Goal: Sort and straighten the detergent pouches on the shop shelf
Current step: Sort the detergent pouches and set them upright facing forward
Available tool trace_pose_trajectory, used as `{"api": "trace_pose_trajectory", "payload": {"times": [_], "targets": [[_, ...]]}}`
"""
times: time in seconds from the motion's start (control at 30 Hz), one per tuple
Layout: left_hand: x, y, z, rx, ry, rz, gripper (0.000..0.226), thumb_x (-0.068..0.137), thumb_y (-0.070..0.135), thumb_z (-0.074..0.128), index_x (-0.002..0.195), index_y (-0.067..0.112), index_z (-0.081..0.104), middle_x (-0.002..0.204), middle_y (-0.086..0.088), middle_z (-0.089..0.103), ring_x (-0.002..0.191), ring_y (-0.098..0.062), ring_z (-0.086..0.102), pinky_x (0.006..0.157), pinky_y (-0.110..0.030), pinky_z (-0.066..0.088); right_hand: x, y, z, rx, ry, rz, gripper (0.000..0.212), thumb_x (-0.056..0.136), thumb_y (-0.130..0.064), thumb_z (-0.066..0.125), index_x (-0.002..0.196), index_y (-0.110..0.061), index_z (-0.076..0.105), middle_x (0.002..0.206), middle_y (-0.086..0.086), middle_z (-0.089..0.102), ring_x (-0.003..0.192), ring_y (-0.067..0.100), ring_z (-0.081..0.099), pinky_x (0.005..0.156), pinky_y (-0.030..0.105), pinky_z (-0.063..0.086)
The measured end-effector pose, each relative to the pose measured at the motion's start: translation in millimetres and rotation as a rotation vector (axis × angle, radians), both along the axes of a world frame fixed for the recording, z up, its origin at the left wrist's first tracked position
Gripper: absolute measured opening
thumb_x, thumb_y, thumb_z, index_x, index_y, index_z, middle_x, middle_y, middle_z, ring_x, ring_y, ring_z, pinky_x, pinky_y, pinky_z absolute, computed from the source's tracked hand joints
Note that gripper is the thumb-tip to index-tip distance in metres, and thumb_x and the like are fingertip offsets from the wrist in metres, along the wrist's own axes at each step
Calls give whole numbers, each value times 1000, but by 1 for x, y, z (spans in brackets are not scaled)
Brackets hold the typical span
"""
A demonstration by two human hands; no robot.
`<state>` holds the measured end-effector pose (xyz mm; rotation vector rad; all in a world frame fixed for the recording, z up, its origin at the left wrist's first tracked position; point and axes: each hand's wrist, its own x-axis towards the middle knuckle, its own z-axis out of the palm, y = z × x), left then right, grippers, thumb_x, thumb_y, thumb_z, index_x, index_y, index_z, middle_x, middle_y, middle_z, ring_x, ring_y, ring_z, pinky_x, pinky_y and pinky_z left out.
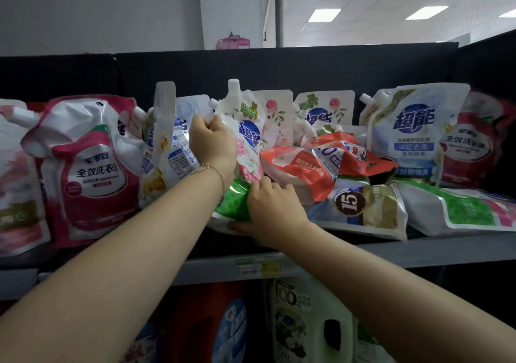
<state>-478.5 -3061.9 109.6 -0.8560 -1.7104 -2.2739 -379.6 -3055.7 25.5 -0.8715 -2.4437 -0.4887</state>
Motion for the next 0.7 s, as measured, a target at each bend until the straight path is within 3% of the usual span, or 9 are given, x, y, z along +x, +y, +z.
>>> {"api": "trace_pose_trajectory", "payload": {"times": [0.1, 0.17, 0.27, 0.33, 0.4, 0.43, 0.5, 0.6, 0.7], "targets": [[5, -6, -4, -26, 65, 16, 19, 100, 22, 44, 86, 9, 45, 90, -4, 53, 64, -3, 45, 49, -7, 40, -6, 11, -3, 35, -5, -40, 37, 89, -28, 59, 113, -1, 51, 107, 12, 55, 98, 29, 59, 79, 39, 41], [9, -11, -10, -58, 130, 23, 20, 100, 23, 43, 85, 10, 44, 90, -5, 53, 64, -3, 44, 51, -9, 37, -9, 19, -5, 89, -13, -105, 18, 73, -5, 58, 90, -1, 62, 84, 12, 61, 74, 29, 64, 63, 34, 46], [11, -18, -18, -84, 258, 47, 18, 100, 22, 44, 86, 10, 43, 91, -6, 52, 71, -10, 47, 55, -12, 34, -17, 37, -13, 130, 3, -94, 6, 58, -9, 60, 64, -7, 63, 59, 8, 56, 48, 25, 58, 43, 27, 43], [10, -23, -20, -75, 326, 89, 12, 99, 18, 45, 90, 11, 41, 95, -3, 48, 79, -16, 49, 60, -15, 37, -16, 29, -9, 138, -26, -93, 16, 58, -7, 70, 73, -5, 64, 68, 10, 59, 57, 27, 61, 49, 30, 46], [11, -29, -21, -69, 385, 134, 9, 95, 11, 48, 97, 12, 39, 103, -3, 44, 91, -20, 51, 72, -25, 44, -14, 24, -7, 66, -108, -76, 30, 76, -7, 66, 104, 1, 57, 100, 16, 58, 90, 32, 61, 71, 37, 49], [12, -31, -22, -86, 409, 186, 14, 92, 9, 51, 101, 10, 41, 108, -6, 45, 98, -23, 52, 77, -29, 46, -13, 25, -6, 84, -139, -42, 35, 84, -8, 59, 116, 1, 50, 113, 16, 53, 104, 33, 55, 83, 39, 46], [13, -34, -24, -131, 474, 359, 28, 86, 9, 58, 110, 4, 46, 117, -14, 49, 108, -28, 50, 85, -35, 44, -6, 22, 0, 69, -160, 39, 40, 87, -13, 59, 123, -2, 46, 121, 15, 50, 112, 32, 50, 93, 40, 43], [12, -40, -25, -26, 723, 518, 38, 78, 9, 60, 113, 5, 46, 114, -17, 51, 107, -27, 46, 93, -31, 36, 7, 12, 12, 74, -132, 142, 28, 86, -15, 57, 113, -8, 55, 113, 9, 56, 106, 28, 54, 80, 33, 40], [14, -42, -24, 45, 1004, 542, 40, 75, 6, 57, 111, 14, 41, 111, -14, 51, 103, -23, 40, 88, -32, 33, 21, 12, 15, 100, -105, 162, 18, 88, -18, 56, 104, -12, 58, 108, 6, 58, 101, 27, 56, 68, 30, 32]]}}
